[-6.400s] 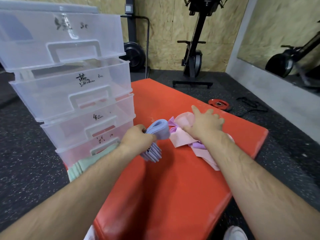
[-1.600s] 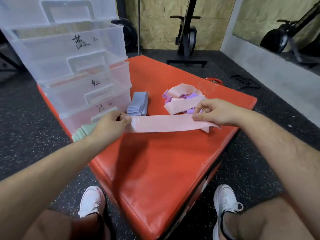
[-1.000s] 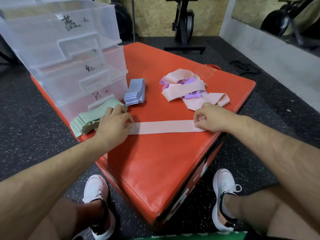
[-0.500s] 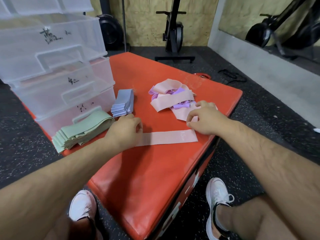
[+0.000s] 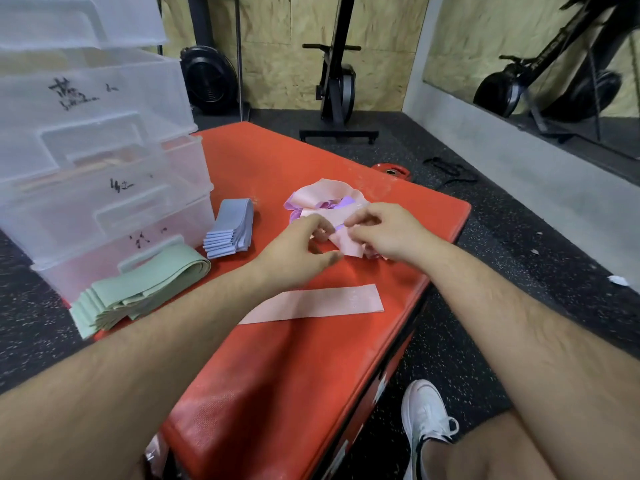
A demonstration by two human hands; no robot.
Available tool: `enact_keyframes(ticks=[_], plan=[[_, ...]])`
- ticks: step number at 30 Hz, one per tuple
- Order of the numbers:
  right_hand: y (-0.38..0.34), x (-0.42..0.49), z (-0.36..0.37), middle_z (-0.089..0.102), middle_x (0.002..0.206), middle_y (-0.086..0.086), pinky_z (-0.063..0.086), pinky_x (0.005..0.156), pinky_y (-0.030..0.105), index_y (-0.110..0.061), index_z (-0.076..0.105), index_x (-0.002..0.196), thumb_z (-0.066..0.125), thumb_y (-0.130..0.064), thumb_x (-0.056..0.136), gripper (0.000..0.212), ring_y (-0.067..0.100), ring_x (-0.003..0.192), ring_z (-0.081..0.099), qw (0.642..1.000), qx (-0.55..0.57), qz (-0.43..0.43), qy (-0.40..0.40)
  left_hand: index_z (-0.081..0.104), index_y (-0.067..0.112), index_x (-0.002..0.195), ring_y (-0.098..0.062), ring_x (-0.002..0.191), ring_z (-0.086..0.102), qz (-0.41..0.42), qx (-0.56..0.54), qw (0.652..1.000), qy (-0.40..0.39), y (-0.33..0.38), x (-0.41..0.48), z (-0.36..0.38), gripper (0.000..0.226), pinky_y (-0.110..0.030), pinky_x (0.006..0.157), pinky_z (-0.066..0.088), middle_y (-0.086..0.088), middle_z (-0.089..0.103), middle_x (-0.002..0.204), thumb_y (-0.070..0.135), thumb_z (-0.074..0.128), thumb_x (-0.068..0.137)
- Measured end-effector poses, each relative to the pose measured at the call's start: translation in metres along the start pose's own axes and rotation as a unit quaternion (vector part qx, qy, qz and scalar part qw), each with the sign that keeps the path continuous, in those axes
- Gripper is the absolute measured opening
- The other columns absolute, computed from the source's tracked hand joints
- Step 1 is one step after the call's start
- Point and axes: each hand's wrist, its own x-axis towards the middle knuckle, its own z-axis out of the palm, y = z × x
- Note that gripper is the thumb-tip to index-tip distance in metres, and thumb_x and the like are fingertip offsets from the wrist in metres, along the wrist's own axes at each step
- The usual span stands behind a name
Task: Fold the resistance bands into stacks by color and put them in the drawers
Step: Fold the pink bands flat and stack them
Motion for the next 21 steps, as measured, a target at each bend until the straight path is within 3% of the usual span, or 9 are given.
enact_keyframes(ticks=[3, 5, 9, 11, 13, 15, 18, 21], plan=[[-0.02, -0.002, 0.01, 0.071, 0.085, 0.009, 0.054, 0.05, 0.028, -0.016, 0.07, 0.102, 0.064, -0.006, 0.089, 0.017, 0.014, 0.057, 0.063, 0.994, 0.105, 0.017, -0.019, 0.055, 0.022, 0.113, -0.008, 0.09, 0.063, -0.006, -0.101, 0.995, 0.013, 0.01, -0.001, -0.004, 0.048, -0.019, 0.075, 0.051, 0.009, 0.061, 0.107, 0.039, 0.082, 0.078], [-0.032, -0.002, 0.016, 0.075, 0.087, 0.013, 0.045, 0.048, 0.028, -0.015, 0.07, 0.104, 0.062, -0.01, 0.091, 0.016, 0.023, 0.064, 0.064, 0.99, 0.135, 0.017, -0.022, 0.056, 0.02, 0.106, -0.007, 0.087, 0.065, -0.008, -0.098, 0.994, 0.041, 0.012, 0.0, -0.009, 0.045, -0.02, 0.072, 0.051, 0.012, 0.065, 0.098, 0.039, 0.083, 0.076], [-0.044, 0.002, 0.027, 0.072, 0.094, 0.019, 0.048, 0.042, 0.021, -0.004, 0.063, 0.117, 0.045, 0.001, 0.097, 0.027, 0.025, 0.074, 0.071, 0.977, 0.209, 0.03, -0.04, 0.058, 0.016, 0.094, -0.008, 0.071, 0.063, -0.012, -0.051, 0.991, 0.123, 0.003, 0.002, -0.023, 0.013, -0.018, 0.063, 0.046, 0.01, 0.064, 0.082, 0.017, 0.07, 0.089], [-0.04, 0.006, 0.03, 0.069, 0.099, 0.012, 0.045, 0.042, 0.014, -0.006, 0.065, 0.113, 0.037, 0.004, 0.096, 0.034, 0.016, 0.077, 0.069, 0.988, 0.152, -0.003, -0.007, 0.059, 0.018, 0.093, -0.012, 0.07, 0.063, -0.025, -0.037, 0.988, 0.145, -0.004, 0.002, -0.032, 0.006, -0.019, 0.058, 0.049, 0.006, 0.066, 0.083, 0.011, 0.06, 0.093], [-0.034, 0.012, 0.032, 0.066, 0.097, 0.0, 0.039, 0.044, 0.005, -0.016, 0.067, 0.106, 0.033, 0.004, 0.092, 0.042, 0.0, 0.073, 0.061, 0.997, 0.008, -0.072, 0.038, 0.062, 0.017, 0.096, -0.011, 0.071, 0.063, -0.034, -0.03, 0.987, 0.156, -0.01, -0.001, -0.041, 0.006, -0.018, 0.058, 0.05, 0.005, 0.067, 0.084, 0.013, 0.057, 0.094], [-0.031, 0.017, 0.039, 0.063, 0.101, -0.013, 0.042, 0.061, 0.004, -0.027, 0.067, 0.104, 0.035, 0.004, 0.09, 0.046, -0.007, 0.076, 0.056, 0.988, -0.075, -0.131, 0.035, 0.063, 0.016, 0.099, -0.008, 0.07, 0.062, -0.033, -0.01, 0.987, 0.16, -0.016, -0.005, -0.049, 0.008, -0.012, 0.056, 0.045, 0.004, 0.068, 0.085, 0.013, 0.057, 0.095], [-0.036, 0.019, 0.054, 0.063, 0.119, -0.017, 0.04, 0.096, 0.009, -0.031, 0.063, 0.122, 0.048, -0.005, 0.095, 0.04, -0.003, 0.111, 0.056, 0.987, -0.05, -0.148, -0.048, 0.063, 0.022, 0.096, -0.003, 0.063, 0.059, -0.03, -0.007, 0.986, 0.161, -0.023, -0.013, -0.06, 0.009, -0.014, 0.053, 0.041, 0.008, 0.067, 0.081, 0.015, 0.058, 0.095], [-0.046, 0.021, 0.07, 0.066, 0.117, -0.012, 0.037, 0.087, 0.0, -0.023, 0.061, 0.128, 0.061, -0.014, 0.097, 0.033, -0.004, 0.11, 0.057, 0.978, -0.019, -0.185, -0.098, 0.063, 0.025, 0.091, -0.012, 0.073, 0.066, -0.015, 0.006, 0.985, 0.171, -0.028, -0.019, -0.072, 0.011, -0.032, 0.065, 0.052, 0.008, 0.07, 0.082, 0.015, 0.059, 0.094]])
